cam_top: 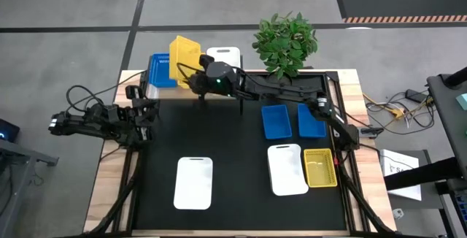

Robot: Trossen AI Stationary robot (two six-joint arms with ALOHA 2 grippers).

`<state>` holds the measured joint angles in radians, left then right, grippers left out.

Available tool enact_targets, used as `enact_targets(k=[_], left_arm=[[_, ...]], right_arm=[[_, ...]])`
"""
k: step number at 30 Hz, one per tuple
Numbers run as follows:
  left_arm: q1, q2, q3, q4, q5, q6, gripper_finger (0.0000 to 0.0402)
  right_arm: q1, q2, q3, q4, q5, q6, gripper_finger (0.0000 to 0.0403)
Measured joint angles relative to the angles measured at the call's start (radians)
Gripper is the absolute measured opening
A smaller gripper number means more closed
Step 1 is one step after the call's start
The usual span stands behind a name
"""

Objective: Stack baskets on shelf by color
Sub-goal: Stack the left yellow bin into the yellow bin on the shelf

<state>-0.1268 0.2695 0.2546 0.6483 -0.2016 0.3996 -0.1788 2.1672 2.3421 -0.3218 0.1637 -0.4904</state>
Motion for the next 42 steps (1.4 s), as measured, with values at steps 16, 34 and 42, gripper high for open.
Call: enact_targets(k=[16, 34, 42], left_arm=[[0.0, -0.03, 0.0, -0.001, -0.002, 0.0, 0.008], [0.0, -0.032, 0.0, -0.002, -0.008, 0.0, 0.008], [0.0, -0.032, 0.0, -0.004, -0.004, 0.001, 0.008]], right_arm=[[-0.086, 0.04, 0.001, -0.073, -0.058, 0.048, 0.0009], [-0.088, 0.076, 0.001, -0.063, -0.059, 0.045, 0.0074], [-0.075, 0.045, 0.001, -0.091, -0.058, 0.032, 0.0073]])
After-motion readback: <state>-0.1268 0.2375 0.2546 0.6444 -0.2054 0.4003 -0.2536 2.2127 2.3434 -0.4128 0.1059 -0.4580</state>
